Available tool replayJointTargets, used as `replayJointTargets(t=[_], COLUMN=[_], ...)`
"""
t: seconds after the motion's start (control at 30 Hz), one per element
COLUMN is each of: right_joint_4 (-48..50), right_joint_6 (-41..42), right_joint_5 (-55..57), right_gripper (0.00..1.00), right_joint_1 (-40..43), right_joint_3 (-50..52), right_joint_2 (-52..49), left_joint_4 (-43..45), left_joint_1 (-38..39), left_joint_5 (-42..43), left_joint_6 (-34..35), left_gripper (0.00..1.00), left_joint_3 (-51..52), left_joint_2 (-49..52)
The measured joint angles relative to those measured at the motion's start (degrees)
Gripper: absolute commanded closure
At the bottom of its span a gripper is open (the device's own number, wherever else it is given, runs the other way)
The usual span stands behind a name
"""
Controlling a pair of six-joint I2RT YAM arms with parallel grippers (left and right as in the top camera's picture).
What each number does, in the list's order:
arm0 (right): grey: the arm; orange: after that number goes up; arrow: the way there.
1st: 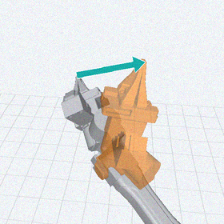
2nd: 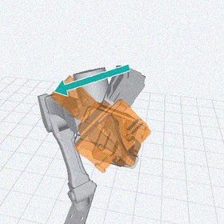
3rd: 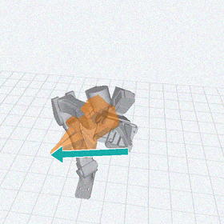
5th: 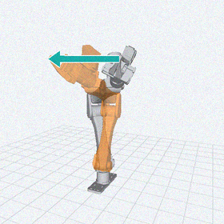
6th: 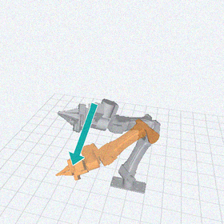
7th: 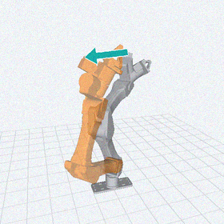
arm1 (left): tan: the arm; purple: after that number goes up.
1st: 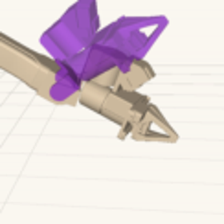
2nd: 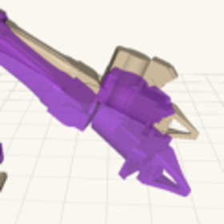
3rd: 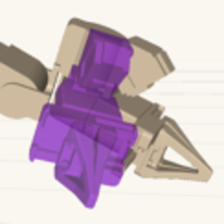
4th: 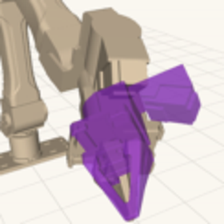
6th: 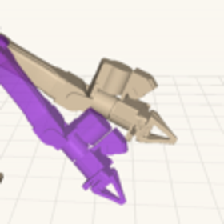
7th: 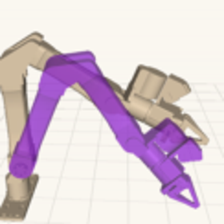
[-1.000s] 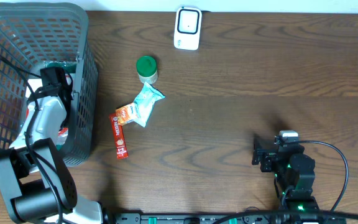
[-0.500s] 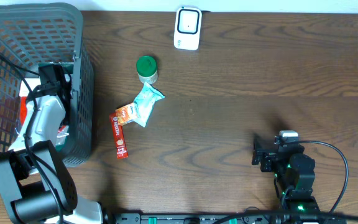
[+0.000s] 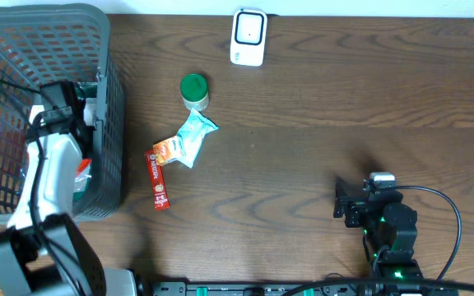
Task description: Scan the item barcode
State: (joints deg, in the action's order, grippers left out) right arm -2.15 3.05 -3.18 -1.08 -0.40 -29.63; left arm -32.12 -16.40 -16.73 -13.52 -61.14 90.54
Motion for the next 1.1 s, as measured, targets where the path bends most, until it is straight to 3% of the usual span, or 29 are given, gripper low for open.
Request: replayJointTargets(t=[0.13, 0.3, 0.4, 0.57, 1.1], right_joint_4=[0.26, 0.39, 0.52, 0.63, 0.70], right_joint_6=[0.00, 0.00, -0.02, 0.00, -0.02], right_joint_5=[0.00, 0.00, 0.00, 0.00, 0.00], right_gripper=[0.01, 0.01, 0.01, 0.01, 0.01], right_joint_1=[0.00, 0.00, 0.00, 0.00, 0.00], right_joint_3=[0.00, 0.00, 0.00, 0.00, 0.00], right_joint_2=[0.00, 0.00, 0.00, 0.00, 0.00], left_joint_4=[0.68, -1.62, -3.61, -5.53, -8.66], left_joint_1=[0.00, 0.00, 0.00, 0.00, 0.00], left_joint_5=[-0.15, -0.15, -0.15, -0.17, -0.17], left_joint_6=[0.00, 0.15, 0.07, -0.46, -3.23], left_gripper=[0.57, 0.25, 0.17, 0.13, 0.12], left_joint_3=[-0.59, -1.09, -1.11, -1.11, -1.11], left_joint_2=[-3.19, -3.93, -3.39, -1.86, 5.03])
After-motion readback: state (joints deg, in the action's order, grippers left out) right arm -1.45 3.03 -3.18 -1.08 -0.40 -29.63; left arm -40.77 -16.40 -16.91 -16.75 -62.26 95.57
